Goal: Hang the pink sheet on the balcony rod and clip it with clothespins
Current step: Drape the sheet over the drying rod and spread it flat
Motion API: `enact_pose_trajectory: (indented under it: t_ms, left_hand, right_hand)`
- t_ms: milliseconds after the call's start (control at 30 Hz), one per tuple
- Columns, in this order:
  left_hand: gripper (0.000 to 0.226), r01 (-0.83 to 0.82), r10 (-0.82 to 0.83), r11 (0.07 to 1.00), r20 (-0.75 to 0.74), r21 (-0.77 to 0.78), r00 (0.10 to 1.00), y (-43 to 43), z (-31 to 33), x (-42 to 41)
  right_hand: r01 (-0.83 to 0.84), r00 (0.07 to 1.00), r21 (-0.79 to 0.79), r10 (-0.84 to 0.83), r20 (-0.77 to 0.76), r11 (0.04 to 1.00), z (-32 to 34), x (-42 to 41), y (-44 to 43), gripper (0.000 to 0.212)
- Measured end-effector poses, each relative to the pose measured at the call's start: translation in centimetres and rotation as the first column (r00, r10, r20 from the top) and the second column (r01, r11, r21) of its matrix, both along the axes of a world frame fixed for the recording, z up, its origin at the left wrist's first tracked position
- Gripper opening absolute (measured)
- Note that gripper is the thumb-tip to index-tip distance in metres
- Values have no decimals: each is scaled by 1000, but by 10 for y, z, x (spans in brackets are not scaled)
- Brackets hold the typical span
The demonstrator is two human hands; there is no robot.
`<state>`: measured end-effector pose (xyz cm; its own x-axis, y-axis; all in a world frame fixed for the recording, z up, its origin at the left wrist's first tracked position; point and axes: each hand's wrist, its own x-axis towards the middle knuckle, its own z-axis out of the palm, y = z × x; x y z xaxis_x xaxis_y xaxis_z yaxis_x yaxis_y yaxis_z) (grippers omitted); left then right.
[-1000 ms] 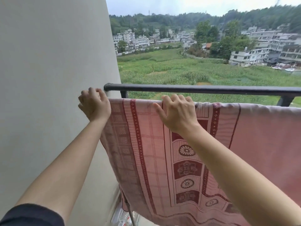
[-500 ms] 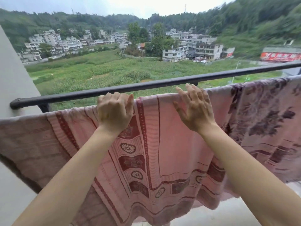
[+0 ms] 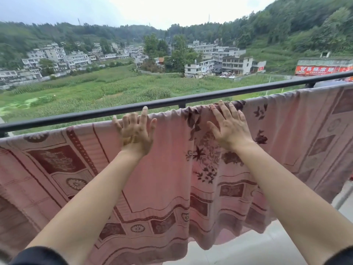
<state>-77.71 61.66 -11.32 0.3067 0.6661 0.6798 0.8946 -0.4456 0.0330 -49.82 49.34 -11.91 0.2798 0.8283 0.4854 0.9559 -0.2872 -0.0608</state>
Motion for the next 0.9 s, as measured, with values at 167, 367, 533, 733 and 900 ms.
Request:
enact_pose_trajectory:
  t_ms: [167, 367, 533, 733, 900]
  left_hand:
    - [64, -204, 203, 979, 77, 5, 976, 5, -3, -4]
    - [38, -284, 266, 959, 414, -18, 870, -11, 15, 48]
    - [40, 59, -126, 953, 211, 297, 969, -22, 3, 142]
    - [55, -17, -13, 930, 77, 367, 997, -10, -50, 176]
    - [63, 8, -24, 893, 32, 450, 999, 6, -62, 158]
  right_hand:
    - [-2, 1000, -53, 2, 3, 999, -3, 62, -18, 65]
    - [-54, 994, 223, 74, -81, 973, 0, 83, -14, 66]
    - [-15, 999, 172, 21, -29, 985, -8, 128, -2, 79]
    - [23, 990, 132, -41, 135, 991, -43, 176, -7, 105]
    - [41, 981, 234, -83, 174, 971, -64, 205, -10, 88]
